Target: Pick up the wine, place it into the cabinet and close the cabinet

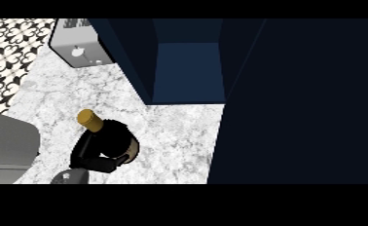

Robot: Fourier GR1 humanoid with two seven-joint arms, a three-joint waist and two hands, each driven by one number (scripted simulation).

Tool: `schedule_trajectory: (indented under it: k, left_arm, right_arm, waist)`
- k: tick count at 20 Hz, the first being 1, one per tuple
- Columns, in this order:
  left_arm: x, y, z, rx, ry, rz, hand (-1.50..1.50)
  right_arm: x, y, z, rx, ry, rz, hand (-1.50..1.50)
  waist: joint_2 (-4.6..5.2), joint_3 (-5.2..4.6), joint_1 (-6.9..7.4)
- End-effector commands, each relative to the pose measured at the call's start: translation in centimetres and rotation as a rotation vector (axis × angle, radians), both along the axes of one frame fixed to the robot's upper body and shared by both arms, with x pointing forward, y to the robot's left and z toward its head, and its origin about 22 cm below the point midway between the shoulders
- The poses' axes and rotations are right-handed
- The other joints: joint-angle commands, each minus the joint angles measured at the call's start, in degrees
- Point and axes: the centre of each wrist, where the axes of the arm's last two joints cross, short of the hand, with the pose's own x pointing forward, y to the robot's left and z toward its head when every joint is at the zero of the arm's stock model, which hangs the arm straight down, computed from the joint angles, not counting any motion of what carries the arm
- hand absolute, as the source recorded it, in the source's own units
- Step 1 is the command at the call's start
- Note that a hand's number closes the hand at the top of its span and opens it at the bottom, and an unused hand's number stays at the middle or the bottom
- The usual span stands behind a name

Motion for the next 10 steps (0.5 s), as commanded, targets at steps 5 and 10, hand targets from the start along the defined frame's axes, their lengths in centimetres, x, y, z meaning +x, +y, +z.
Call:
schedule_trajectory:
  k: [5, 10]
  left_arm:
    - [-0.1, 0.3, 0.4, 0.026, -0.144, -0.009, 1.50]
    - [-1.3, -0.4, 0.3, 0.017, -0.151, 0.035, 1.50]
  right_arm:
    - [-3.0, -1.2, 2.0, 0.048, -0.108, -0.026, -1.50]
    - [-4.0, -2.7, 2.5, 0.037, -0.100, -0.026, -1.50]
  waist:
    - [-0.06, -0.04, 0.19]
    - [-0.11, 0.09, 0.31]
